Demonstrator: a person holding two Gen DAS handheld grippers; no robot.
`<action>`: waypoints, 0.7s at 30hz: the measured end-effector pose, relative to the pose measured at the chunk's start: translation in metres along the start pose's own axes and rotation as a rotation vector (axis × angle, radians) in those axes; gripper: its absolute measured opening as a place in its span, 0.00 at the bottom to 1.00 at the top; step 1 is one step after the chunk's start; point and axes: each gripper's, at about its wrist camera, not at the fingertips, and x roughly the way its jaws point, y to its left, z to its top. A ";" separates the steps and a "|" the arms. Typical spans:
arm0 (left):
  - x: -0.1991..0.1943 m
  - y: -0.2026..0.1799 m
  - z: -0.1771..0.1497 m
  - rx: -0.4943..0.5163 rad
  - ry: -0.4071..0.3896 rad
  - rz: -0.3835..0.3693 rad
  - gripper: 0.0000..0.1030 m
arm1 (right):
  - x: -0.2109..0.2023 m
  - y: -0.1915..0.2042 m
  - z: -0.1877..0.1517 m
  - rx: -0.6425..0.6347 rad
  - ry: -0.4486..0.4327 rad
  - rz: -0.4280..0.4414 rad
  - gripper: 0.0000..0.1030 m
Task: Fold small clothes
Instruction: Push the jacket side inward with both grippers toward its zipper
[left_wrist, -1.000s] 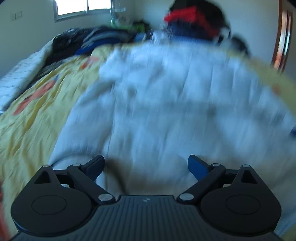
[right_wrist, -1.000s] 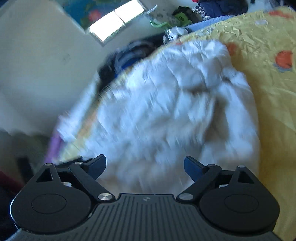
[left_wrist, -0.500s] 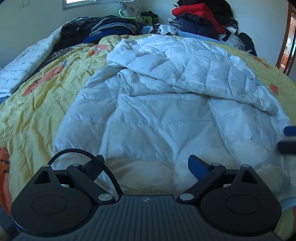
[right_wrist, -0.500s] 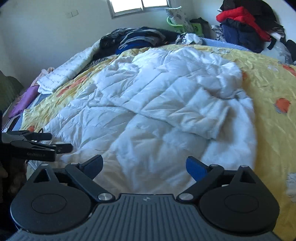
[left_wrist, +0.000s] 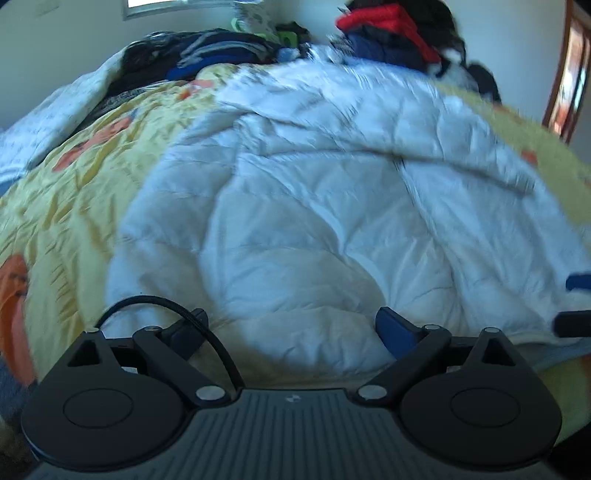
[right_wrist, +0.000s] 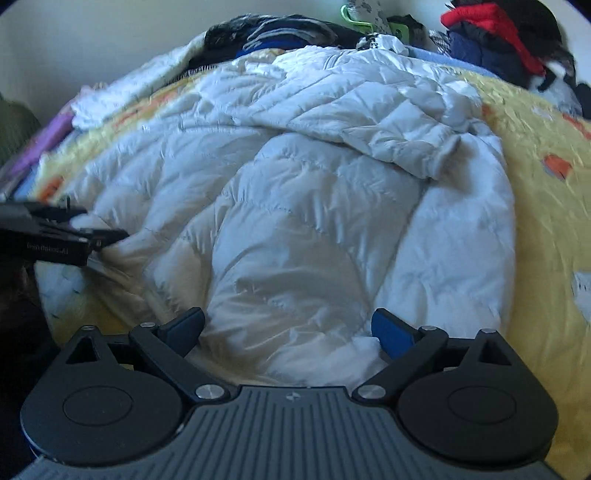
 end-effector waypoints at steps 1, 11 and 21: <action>-0.008 0.010 0.000 -0.032 -0.018 -0.009 0.95 | -0.009 -0.009 0.003 0.062 -0.025 0.066 0.95; 0.009 0.141 -0.003 -0.449 0.080 -0.142 0.95 | -0.038 -0.159 -0.027 0.744 -0.021 0.333 0.90; 0.027 0.178 0.006 -0.622 0.099 -0.349 0.96 | -0.026 -0.157 -0.036 0.747 0.035 0.355 0.84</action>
